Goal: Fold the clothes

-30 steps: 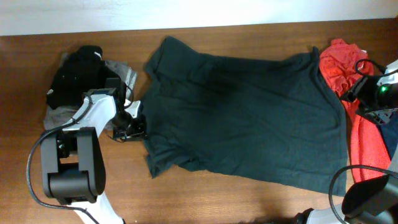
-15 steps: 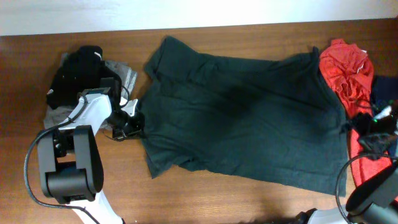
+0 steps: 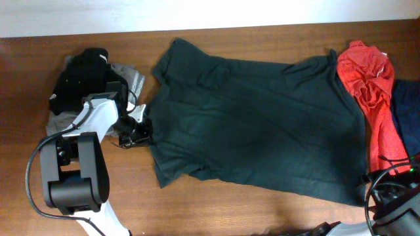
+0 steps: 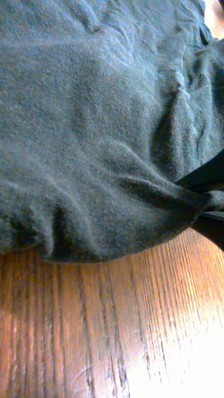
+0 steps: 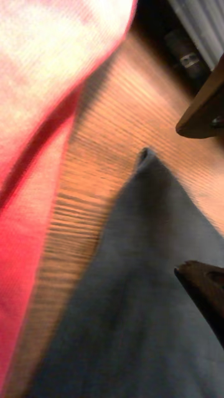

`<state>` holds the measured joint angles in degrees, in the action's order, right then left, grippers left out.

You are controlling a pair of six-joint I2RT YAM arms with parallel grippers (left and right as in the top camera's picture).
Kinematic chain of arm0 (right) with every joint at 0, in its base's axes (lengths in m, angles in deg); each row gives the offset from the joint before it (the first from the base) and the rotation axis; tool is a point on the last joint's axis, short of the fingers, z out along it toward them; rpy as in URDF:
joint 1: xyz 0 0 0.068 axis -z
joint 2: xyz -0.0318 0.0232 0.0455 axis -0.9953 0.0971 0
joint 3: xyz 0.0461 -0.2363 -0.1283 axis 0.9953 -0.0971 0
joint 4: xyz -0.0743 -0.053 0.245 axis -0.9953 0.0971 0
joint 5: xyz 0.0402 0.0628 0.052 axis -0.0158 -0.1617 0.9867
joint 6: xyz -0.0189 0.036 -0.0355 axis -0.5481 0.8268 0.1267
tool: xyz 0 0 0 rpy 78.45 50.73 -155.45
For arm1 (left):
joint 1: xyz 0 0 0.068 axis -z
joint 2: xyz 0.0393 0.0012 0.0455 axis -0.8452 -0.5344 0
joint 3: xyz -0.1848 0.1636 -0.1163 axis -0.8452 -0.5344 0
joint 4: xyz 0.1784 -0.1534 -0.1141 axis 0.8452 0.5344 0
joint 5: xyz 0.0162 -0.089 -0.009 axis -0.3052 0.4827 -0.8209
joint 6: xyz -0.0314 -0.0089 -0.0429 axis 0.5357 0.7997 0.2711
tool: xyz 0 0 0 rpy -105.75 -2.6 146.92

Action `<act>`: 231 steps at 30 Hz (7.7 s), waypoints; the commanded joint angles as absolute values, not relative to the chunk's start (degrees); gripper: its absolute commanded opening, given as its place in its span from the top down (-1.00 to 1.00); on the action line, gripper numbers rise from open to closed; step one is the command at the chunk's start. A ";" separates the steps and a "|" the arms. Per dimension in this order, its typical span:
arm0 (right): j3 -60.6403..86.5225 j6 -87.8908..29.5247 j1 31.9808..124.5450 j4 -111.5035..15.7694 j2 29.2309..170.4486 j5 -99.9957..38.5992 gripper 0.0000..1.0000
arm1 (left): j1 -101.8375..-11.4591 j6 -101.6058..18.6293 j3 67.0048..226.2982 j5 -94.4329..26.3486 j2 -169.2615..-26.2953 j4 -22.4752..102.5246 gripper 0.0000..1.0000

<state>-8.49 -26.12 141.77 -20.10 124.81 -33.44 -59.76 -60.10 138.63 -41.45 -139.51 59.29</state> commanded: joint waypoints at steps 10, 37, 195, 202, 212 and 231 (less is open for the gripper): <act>-12.47 -24.16 141.83 -24.10 124.00 -32.87 0.74 | -60.00 -60.41 139.55 -40.60 -139.51 59.66 0.73; -4.01 -31.72 136.57 -12.93 104.42 -24.15 0.92 | -63.98 -63.88 139.53 -36.95 -139.40 59.20 -0.55; 7.44 -30.82 124.94 -16.40 118.54 -23.74 0.89 | -61.51 -64.32 125.25 -42.61 -124.80 55.53 -0.08; 7.44 -30.82 124.94 -16.38 118.54 -23.74 0.89 | -57.31 -63.99 120.29 -44.58 -124.80 47.90 0.52; 7.44 -30.89 124.94 -15.22 118.52 -24.46 0.89 | -59.83 -66.48 130.41 -41.91 -117.53 65.54 0.99; 7.44 -31.28 124.94 -16.97 112.90 -22.40 0.89 | -65.47 -64.27 132.84 -35.75 -106.40 55.20 0.99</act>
